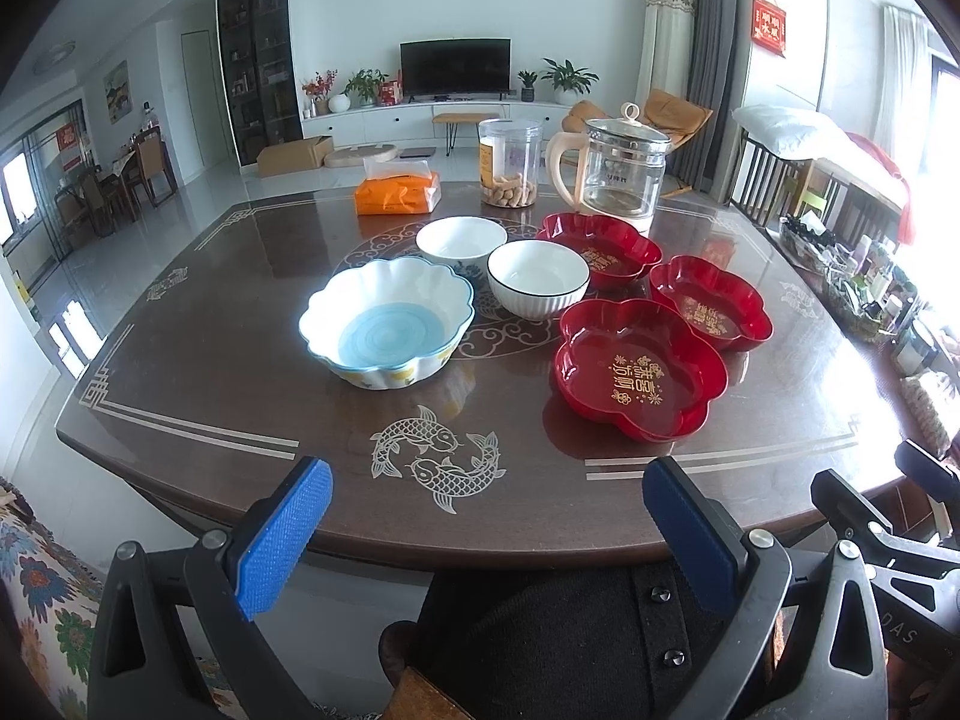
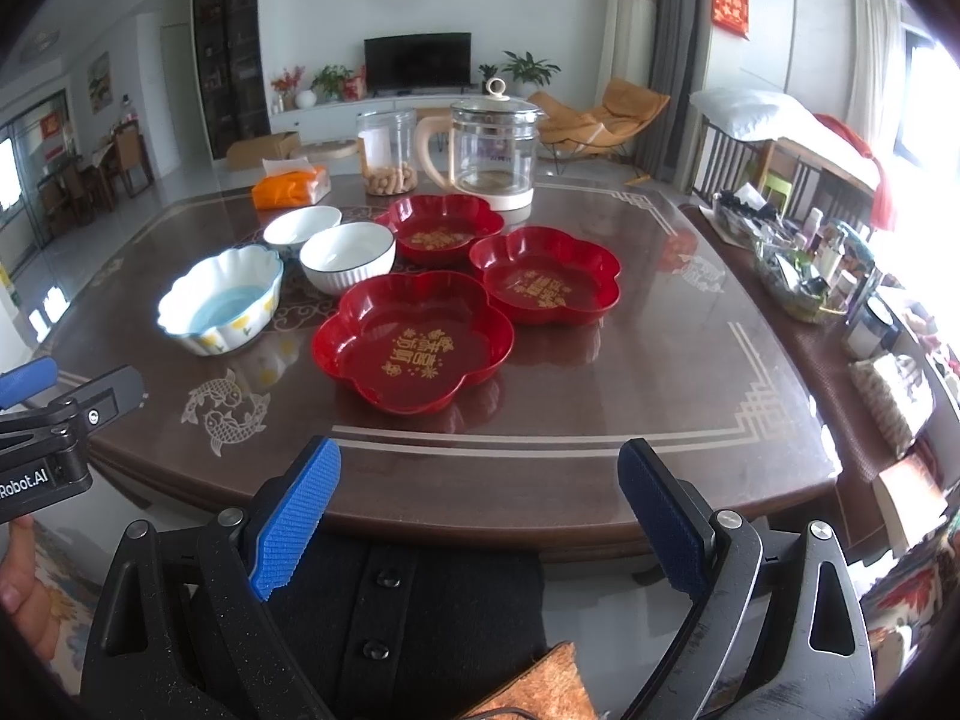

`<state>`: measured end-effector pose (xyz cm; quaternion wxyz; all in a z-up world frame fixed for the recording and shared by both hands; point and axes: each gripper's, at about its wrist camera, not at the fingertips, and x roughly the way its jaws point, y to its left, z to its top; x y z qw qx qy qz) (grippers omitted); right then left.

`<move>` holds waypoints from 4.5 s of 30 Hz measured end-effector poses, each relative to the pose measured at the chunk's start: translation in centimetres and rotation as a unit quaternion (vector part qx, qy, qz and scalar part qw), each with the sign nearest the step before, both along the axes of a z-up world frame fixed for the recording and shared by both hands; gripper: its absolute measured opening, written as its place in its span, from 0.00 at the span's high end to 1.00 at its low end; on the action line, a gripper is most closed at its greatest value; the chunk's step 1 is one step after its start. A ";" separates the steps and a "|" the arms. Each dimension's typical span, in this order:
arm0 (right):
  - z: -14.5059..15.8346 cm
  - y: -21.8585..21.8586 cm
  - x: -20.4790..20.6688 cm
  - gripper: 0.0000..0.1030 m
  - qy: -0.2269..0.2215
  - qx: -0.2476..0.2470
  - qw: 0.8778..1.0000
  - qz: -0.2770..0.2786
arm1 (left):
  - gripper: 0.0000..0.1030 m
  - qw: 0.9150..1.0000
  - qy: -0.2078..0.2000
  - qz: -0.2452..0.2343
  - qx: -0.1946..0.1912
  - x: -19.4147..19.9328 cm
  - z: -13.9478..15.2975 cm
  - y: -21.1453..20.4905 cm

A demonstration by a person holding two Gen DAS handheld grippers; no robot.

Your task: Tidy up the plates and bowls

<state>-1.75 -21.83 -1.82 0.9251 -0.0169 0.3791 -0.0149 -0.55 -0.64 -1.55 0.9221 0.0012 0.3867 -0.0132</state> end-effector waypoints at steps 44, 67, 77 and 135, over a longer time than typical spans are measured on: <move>-0.3 0.1 0.4 0.07 0.012 -0.001 1.000 0.002 | 0.00 0.999 0.038 0.028 -0.025 1.4 -1.6 2.2; 4.5 -5.3 -0.2 0.07 -0.112 -0.023 0.993 -0.039 | 0.00 0.999 -0.006 0.015 0.042 3.8 -0.1 3.8; 8.1 -8.4 1.5 0.07 -0.200 -0.008 0.979 -0.041 | 0.00 0.997 -0.058 0.013 0.045 6.3 4.3 3.7; 1.1 -5.1 7.7 0.07 -0.067 -0.091 0.992 -0.056 | 0.00 0.998 0.059 0.013 0.025 7.9 -5.0 0.5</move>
